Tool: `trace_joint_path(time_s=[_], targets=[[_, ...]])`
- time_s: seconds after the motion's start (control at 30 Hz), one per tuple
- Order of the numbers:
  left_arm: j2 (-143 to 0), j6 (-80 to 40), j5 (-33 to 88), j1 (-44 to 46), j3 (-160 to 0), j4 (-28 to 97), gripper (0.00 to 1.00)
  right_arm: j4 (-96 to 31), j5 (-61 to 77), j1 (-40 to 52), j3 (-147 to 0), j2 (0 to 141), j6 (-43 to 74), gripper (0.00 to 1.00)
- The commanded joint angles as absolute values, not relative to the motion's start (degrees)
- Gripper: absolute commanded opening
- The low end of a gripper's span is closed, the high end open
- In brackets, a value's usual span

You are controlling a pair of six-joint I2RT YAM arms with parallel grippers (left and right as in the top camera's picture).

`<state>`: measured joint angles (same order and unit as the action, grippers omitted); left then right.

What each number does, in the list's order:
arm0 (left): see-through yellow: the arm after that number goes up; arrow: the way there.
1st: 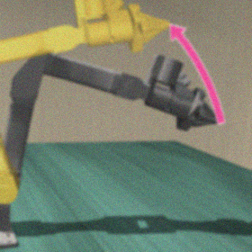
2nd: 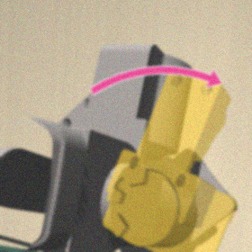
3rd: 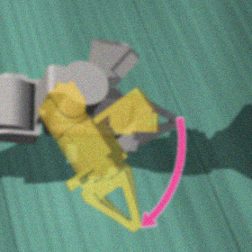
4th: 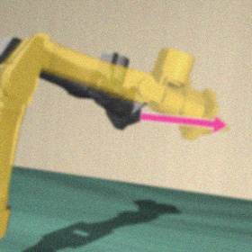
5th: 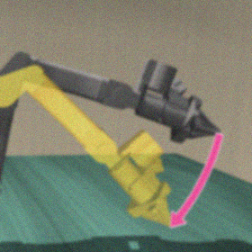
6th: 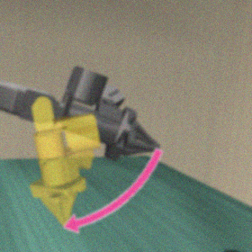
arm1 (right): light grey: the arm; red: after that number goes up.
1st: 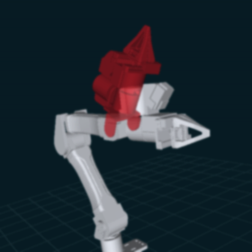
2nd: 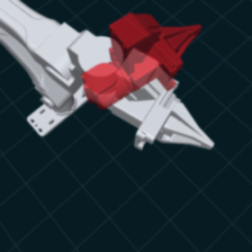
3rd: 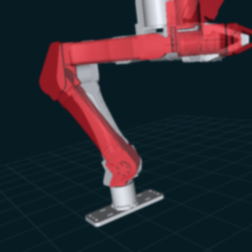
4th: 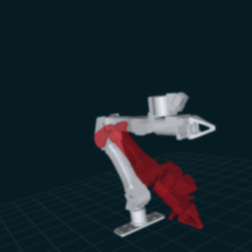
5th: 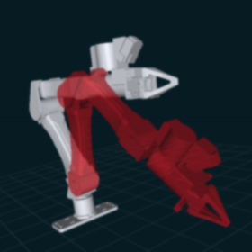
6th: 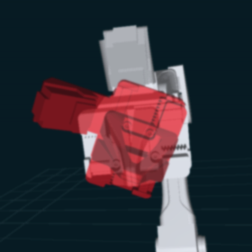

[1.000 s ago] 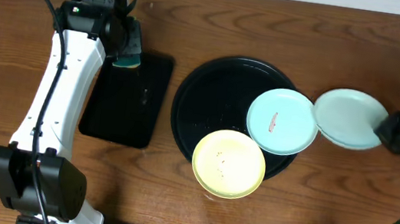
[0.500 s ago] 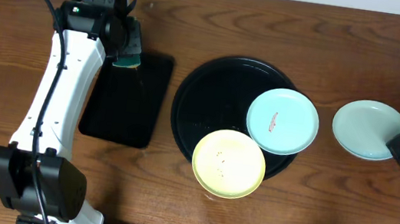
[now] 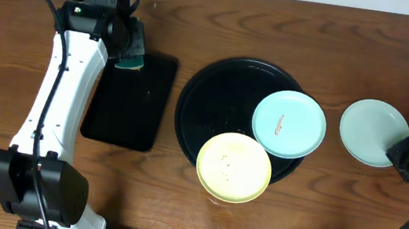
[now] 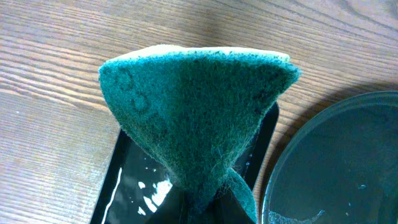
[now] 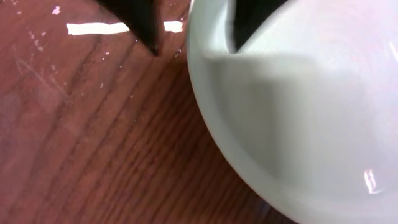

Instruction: Clean dirty plates on tray and stack at the side

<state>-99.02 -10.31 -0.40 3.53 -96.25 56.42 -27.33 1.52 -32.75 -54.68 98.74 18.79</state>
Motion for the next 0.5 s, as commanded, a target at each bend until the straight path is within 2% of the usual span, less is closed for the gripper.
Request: trace_joint_path(time_s=[0.0,0.17,0.3,0.47], targets=[[-98.98,-10.41,-1.1,3.4,-96.77,56.31,0.08,-31.66,2.68,-32.77,-58.26,98.1,17.85,0.49],[-98.98,-10.41,-1.1,3.4,-96.77,56.31,0.08,-42.59,6.13,-30.41,-66.41,96.36,14.15,0.49],[-98.98,-10.41,-1.1,3.4,-96.77,56.31,0.08,-50.48,17.3,-25.39,-73.25,95.39,9.19,0.49],[-98.98,-10.41,-1.1,3.4,-96.77,56.31,0.08,-52.93,29.23,-15.9,-74.13,95.44,6.57,0.49]])
